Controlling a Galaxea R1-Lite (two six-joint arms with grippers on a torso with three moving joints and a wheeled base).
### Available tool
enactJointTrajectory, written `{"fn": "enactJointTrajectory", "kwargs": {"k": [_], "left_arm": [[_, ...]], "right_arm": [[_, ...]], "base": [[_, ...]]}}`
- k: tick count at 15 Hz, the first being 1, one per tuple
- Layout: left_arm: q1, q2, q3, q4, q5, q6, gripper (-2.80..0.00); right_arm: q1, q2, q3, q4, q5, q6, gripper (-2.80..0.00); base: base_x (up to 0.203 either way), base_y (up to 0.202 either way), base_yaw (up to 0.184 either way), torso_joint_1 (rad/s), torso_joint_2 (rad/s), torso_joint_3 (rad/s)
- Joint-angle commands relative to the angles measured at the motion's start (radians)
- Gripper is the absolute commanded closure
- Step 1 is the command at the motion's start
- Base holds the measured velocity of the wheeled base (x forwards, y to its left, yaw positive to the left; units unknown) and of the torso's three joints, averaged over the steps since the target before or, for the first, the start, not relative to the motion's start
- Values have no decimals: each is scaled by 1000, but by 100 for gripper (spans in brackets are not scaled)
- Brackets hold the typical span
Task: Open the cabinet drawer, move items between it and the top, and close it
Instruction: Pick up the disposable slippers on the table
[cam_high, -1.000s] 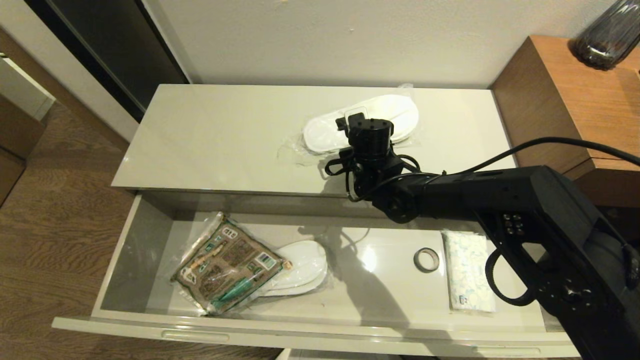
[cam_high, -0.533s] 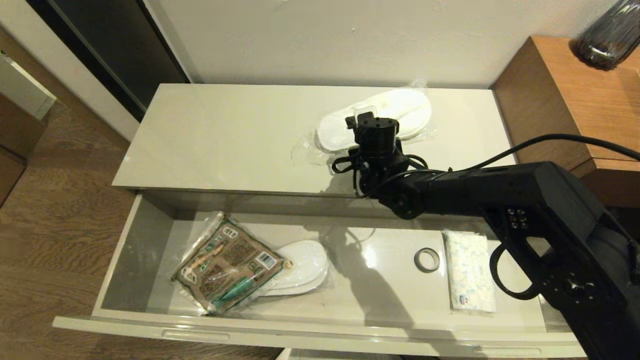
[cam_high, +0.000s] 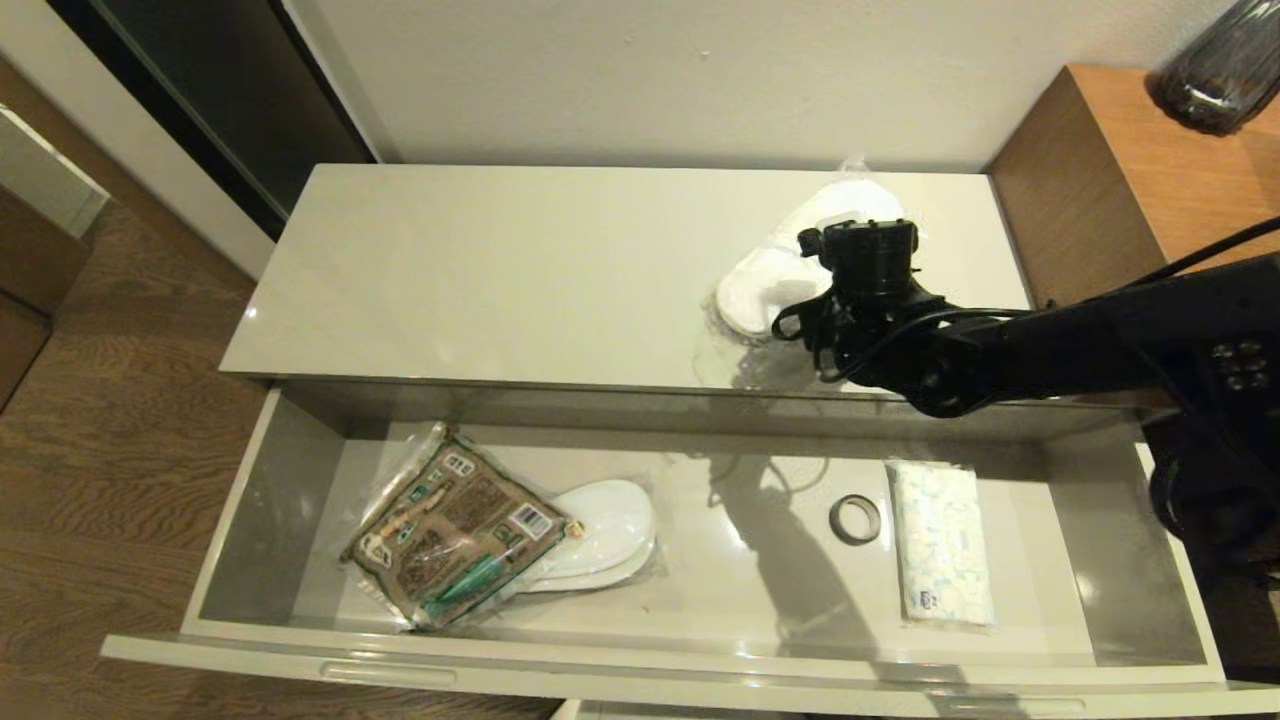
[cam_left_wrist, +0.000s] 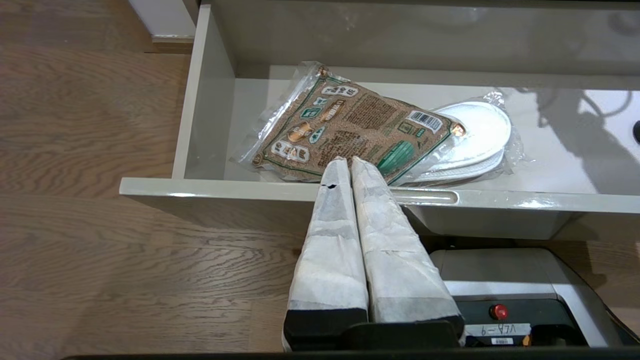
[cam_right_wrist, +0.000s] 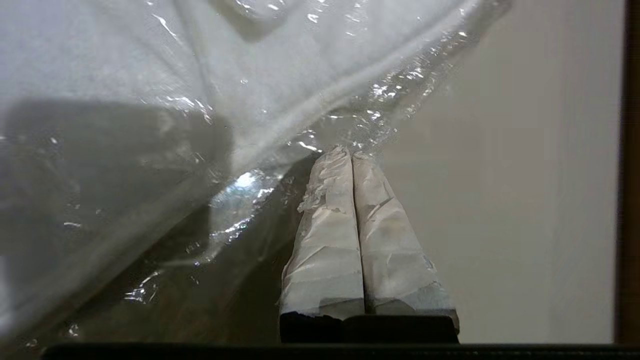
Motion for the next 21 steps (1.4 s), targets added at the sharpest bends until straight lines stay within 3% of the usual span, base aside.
{"fn": "enactJointTrajectory", "kwargs": {"k": [1,7,11,15,20,21], "left_arm": [[-1,2,0,-1,0,0,0],[-1,2,0,-1,0,0,0],[-1,2,0,-1,0,0,0],[-1,2,0,-1,0,0,0],[-1,2,0,-1,0,0,0],[-2,2,0,-1,0,0,0]], "right_arm": [[-5,-161,59,11,8,1,0],[-6,-323,-35,222,10,12,0],[9,-269,-134,266,1,8,0],[122,-289,-14,278,-25,-113,0],[174,-308,167,274,-64,-210,0],[183,-314,188,281,-89,-231,-280]], "base": [[0,0,0,0,0,0],[0,0,0,0,0,0],[0,0,0,0,0,0],[0,0,0,0,0,0],[0,0,0,0,0,0],[0,0,0,0,0,0]]}}
